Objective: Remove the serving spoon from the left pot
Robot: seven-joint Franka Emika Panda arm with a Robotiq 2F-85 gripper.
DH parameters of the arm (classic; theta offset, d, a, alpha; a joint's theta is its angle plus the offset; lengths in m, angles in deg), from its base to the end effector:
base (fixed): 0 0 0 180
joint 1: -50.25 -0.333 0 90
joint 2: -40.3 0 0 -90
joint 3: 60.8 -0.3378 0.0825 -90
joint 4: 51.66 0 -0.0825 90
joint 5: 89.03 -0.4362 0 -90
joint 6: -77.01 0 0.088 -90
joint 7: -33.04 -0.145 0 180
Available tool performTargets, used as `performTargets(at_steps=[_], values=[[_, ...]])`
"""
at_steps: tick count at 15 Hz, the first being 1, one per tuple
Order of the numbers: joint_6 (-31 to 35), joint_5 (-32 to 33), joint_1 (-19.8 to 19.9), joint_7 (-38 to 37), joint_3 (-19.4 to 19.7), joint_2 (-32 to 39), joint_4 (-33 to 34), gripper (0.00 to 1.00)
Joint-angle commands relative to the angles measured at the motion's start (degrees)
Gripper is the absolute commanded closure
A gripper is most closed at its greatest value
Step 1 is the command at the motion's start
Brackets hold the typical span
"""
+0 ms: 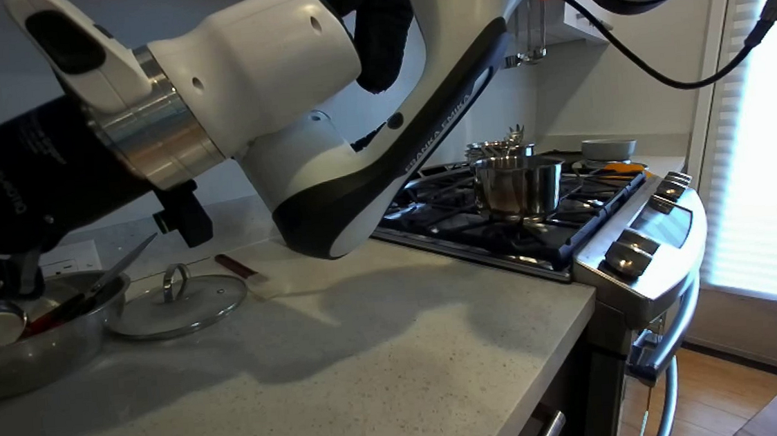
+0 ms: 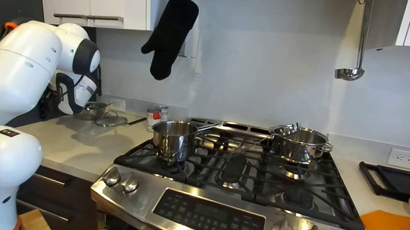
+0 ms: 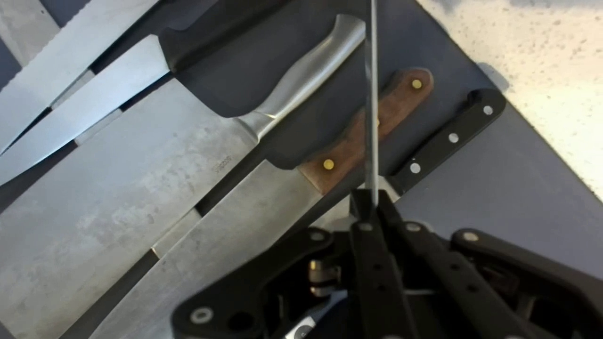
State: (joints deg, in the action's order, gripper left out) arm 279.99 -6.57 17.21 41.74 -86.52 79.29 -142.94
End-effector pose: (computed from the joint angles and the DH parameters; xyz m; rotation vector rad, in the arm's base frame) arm 0.3365 0.6864 0.3502 -0.6694 -2.3318 -1.5570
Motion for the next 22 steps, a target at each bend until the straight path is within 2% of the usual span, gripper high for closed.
performTargets(at_steps=[1, 9, 11, 22], values=[[1.1, 2.4, 0.5, -2.4, -0.5, 0.8, 1.4, 0.63], [1.3, 4.0, 0.3, -4.6, -0.3, 0.9, 2.5, 0.03], [1.4, 4.2, 0.3, -5.4, -0.3, 1.0, 2.6, 0.00], [3.5, 7.6, 1.0, -11.4, 0.5, 0.7, 2.0, 0.00]])
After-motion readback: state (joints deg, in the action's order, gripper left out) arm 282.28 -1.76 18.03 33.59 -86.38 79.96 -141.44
